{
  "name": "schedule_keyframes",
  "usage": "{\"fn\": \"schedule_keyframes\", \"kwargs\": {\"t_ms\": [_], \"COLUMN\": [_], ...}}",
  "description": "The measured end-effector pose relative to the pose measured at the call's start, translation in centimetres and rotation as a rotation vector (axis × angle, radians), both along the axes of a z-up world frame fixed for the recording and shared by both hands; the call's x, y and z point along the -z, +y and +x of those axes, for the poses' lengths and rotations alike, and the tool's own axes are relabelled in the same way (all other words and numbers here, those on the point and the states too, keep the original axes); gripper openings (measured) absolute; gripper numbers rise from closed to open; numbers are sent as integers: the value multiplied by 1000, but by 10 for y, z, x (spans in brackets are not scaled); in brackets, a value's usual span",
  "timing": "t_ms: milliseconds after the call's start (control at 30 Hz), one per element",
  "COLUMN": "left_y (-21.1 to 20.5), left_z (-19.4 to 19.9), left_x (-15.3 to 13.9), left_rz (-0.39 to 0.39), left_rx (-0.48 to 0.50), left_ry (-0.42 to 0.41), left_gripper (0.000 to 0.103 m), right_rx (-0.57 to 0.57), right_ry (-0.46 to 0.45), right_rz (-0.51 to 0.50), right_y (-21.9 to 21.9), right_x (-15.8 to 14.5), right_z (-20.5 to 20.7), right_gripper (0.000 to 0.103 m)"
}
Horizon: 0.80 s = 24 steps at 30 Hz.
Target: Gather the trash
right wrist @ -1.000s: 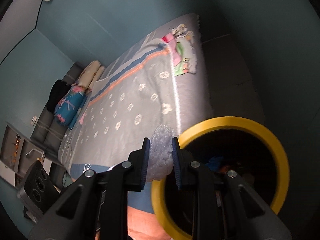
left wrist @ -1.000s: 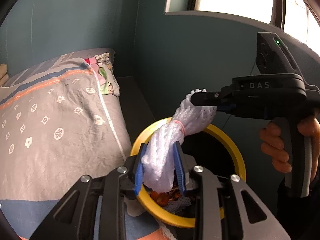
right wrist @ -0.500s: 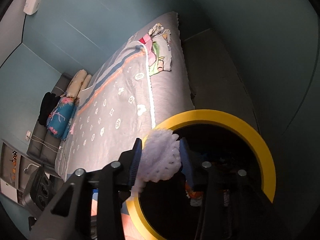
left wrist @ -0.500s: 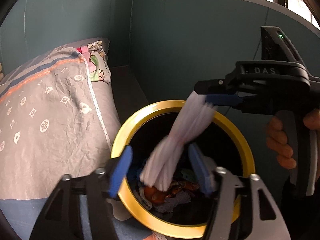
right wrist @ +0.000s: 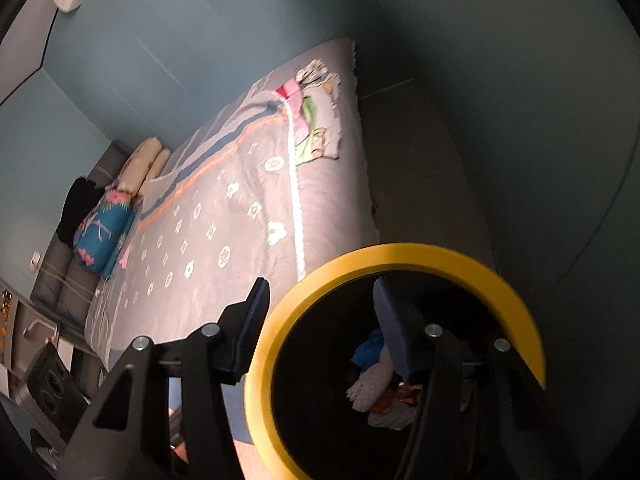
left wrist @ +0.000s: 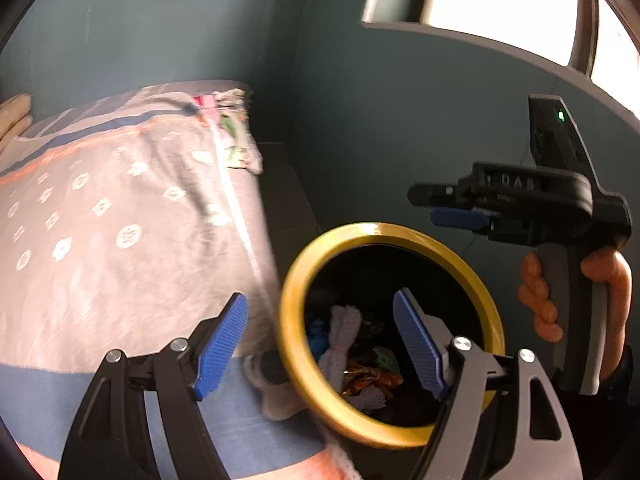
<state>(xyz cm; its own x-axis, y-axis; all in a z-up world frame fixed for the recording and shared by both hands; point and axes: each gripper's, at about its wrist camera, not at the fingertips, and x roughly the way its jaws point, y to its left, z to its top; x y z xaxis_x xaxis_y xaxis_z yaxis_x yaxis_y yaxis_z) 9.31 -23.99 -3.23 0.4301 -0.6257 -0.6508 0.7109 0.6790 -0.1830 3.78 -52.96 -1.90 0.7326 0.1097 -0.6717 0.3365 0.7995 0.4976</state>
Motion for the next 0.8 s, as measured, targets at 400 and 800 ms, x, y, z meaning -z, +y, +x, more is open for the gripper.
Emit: {"fn": "schedule_keyframes", "kwargs": {"t_ms": [400, 800], "left_y": [122, 229], "left_z": [11, -28], "left_x": [-25, -65], "left_rz": [-73, -118], "left_rx": [-304, -573], "left_ry": [-82, -255], "left_gripper": [91, 94], "right_rx": [-138, -216], "right_ry": [20, -166], "right_rz": [-133, -380], "right_y": [105, 225], "right_x": [-15, -70], "right_z": [45, 28], "right_gripper": [79, 95]}}
